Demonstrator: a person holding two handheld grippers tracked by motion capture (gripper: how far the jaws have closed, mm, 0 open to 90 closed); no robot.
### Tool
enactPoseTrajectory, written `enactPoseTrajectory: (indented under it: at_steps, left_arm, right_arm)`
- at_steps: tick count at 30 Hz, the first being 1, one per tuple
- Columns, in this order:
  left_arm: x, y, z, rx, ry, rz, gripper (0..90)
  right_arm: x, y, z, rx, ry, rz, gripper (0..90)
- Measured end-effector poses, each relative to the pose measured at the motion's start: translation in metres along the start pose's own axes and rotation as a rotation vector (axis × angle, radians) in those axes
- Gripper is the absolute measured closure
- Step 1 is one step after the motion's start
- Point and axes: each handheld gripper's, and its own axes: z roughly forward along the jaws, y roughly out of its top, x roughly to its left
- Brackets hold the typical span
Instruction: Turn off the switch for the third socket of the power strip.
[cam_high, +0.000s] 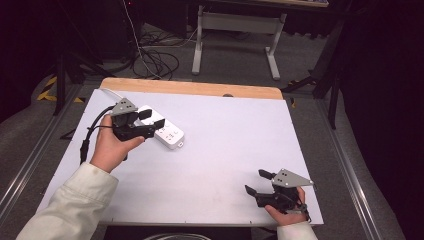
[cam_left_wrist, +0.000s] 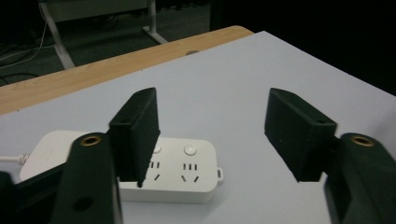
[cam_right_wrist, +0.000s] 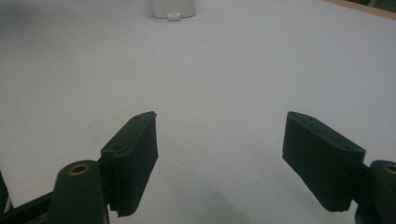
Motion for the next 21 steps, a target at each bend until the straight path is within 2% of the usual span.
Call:
enactPoseTrajectory:
  at_steps: [1, 6, 9, 11, 14, 17, 21]
  left_arm:
    - [-0.002, 0.000, -0.004, -0.001, -0.002, 0.000, 35.4]
    - [-0.011, 0.000, -0.025, -0.025, -0.023, 0.037, 22.4]
    - [-0.015, -0.004, -0.036, -0.045, -0.047, 0.037, 17.0]
    - [-0.017, -0.007, -0.044, -0.045, -0.059, 0.069, 14.4]
    - [-0.021, -0.016, -0.054, -0.067, -0.060, 0.104, 14.0]
    - [-0.026, -0.027, -0.059, -0.055, -0.056, 0.158, 14.6]
    - [-0.027, -0.045, -0.068, -0.044, -0.076, 0.141, 14.0]
  right_arm:
    - [0.000, 0.000, 0.000, 0.000, 0.000, 0.000, 26.9]
    - [0.000, 0.000, -0.001, -0.003, -0.001, 0.002, 26.9]
    - [0.000, 0.000, -0.001, -0.005, -0.003, 0.004, 26.7]
    - [0.000, 0.000, -0.001, -0.005, -0.001, 0.005, 26.6]
    - [0.002, 0.001, -0.002, -0.009, -0.003, -0.002, 26.6]
    - [0.003, 0.001, -0.003, -0.011, -0.005, -0.004, 26.6]
    - [0.003, -0.001, -0.005, -0.011, -0.007, -0.004, 26.6]
